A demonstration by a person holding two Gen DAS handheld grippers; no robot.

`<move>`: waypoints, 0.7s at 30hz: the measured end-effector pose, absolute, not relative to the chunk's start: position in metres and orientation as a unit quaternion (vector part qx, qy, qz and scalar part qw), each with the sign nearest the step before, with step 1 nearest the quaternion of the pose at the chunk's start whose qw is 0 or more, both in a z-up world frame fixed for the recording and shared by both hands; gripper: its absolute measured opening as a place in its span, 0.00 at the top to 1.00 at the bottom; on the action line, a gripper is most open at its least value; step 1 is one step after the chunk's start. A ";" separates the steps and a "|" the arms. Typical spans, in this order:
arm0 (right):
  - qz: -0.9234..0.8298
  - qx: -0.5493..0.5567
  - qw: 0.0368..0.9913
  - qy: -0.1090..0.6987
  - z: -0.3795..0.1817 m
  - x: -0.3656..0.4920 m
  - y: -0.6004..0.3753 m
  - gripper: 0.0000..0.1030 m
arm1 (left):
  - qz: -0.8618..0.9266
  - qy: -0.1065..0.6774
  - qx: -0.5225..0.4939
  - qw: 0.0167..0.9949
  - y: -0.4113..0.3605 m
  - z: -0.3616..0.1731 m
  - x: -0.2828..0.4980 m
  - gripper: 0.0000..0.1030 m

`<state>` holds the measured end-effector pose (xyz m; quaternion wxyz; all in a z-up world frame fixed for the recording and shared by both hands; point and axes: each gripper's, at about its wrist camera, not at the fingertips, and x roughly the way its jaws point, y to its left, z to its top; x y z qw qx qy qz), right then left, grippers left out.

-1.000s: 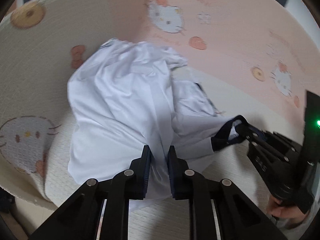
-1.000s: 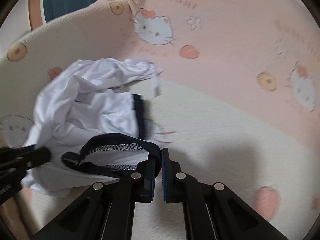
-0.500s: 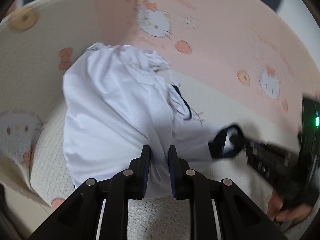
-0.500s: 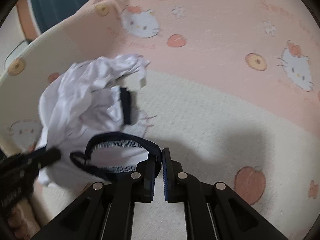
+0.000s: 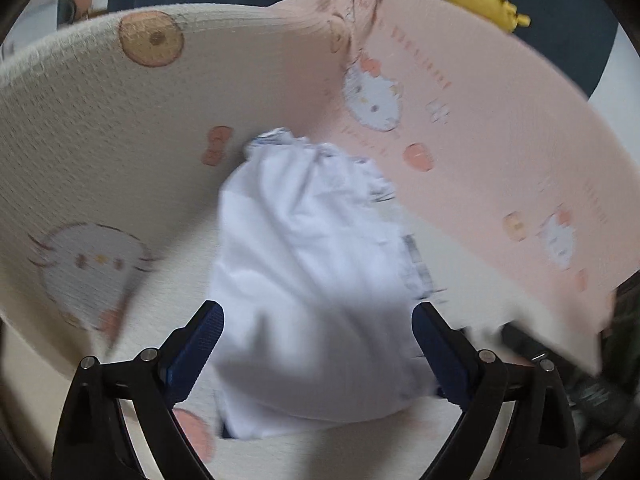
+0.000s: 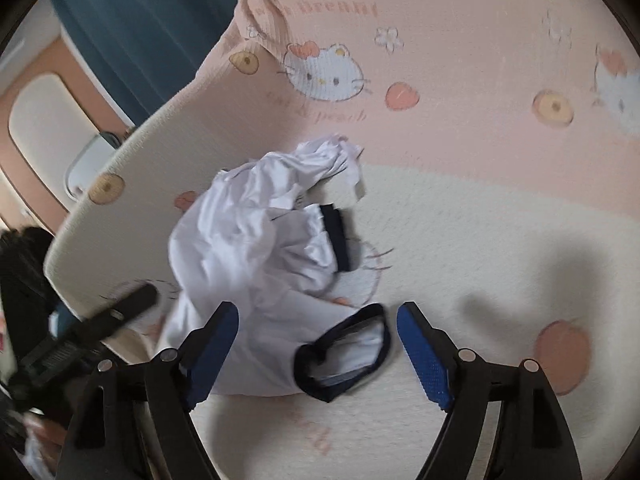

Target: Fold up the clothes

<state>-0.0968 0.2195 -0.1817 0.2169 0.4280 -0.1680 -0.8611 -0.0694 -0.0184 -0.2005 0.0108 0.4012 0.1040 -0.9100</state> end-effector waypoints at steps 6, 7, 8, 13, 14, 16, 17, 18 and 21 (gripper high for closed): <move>-0.843 0.453 0.206 -0.205 -0.198 -0.104 0.210 0.21 | -0.902 0.085 0.423 0.024 -0.030 -0.219 -0.076 0.07; -0.840 0.458 0.210 -0.203 -0.201 -0.104 0.204 0.21 | -0.899 0.088 0.429 0.025 -0.033 -0.222 -0.078 0.07; -0.837 0.462 0.214 -0.201 -0.203 -0.105 0.199 0.21 | -0.895 0.092 0.436 0.027 -0.037 -0.226 -0.080 0.07; -0.838 0.464 0.241 -0.154 -0.208 -0.104 0.165 0.21 | -0.870 0.160 0.466 0.027 -0.060 -0.246 -0.084 0.07; -0.843 0.458 0.248 -0.136 -0.208 -0.103 0.157 0.21 | -0.863 0.177 0.473 0.028 -0.065 -0.250 -0.084 0.07; -0.848 0.450 0.258 -0.108 -0.209 -0.104 0.145 0.21 | -0.853 0.201 0.482 0.032 -0.072 -0.255 -0.083 0.07; -0.849 0.449 0.261 -0.098 -0.211 -0.104 0.140 0.21 | -0.853 0.206 0.478 0.035 -0.074 -0.255 -0.081 0.07; -0.849 0.450 0.261 -0.097 -0.213 -0.106 0.142 0.21 | -0.857 0.202 0.473 0.037 -0.075 -0.254 -0.079 0.07; -0.846 0.448 0.269 -0.109 -0.220 -0.109 0.139 0.21 | -0.866 0.186 0.462 0.039 -0.075 -0.253 -0.076 0.07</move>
